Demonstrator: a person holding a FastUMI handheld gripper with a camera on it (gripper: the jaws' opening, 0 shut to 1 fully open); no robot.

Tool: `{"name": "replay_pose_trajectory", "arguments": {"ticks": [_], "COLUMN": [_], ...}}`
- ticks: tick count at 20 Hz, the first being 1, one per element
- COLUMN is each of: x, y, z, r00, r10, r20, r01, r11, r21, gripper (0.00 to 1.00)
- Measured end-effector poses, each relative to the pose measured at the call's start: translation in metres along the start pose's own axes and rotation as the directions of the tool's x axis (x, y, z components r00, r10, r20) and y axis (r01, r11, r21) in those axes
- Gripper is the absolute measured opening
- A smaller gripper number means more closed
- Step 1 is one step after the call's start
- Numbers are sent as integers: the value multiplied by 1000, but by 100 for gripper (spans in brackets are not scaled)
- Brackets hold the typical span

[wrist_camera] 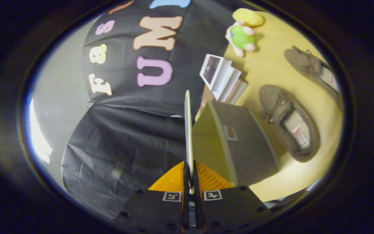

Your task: Open the storage box then place both shoes into the box .Put the left shoe in first, then the right shoe, with the right side of both shoes facing outward in a uniform manner.

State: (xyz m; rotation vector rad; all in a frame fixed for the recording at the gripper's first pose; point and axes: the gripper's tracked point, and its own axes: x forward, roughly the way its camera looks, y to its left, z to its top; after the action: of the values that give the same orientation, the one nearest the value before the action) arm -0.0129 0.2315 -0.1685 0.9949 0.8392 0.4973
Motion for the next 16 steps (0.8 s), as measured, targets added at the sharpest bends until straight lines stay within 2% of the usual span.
{"name": "replay_pose_trajectory", "arguments": {"ticks": [4, 8, 16], "x": [11, 35, 83], "y": [56, 100, 128], "z": [-12, -42, -102], "r00": [999, 992, 979], "r10": [41, 81, 71], "r20": [-22, -92, -189], "r01": [-44, -99, -130], "r11": [989, 974, 937], "r21": [-144, -203, -324], "gripper": [11, 11, 16]}}
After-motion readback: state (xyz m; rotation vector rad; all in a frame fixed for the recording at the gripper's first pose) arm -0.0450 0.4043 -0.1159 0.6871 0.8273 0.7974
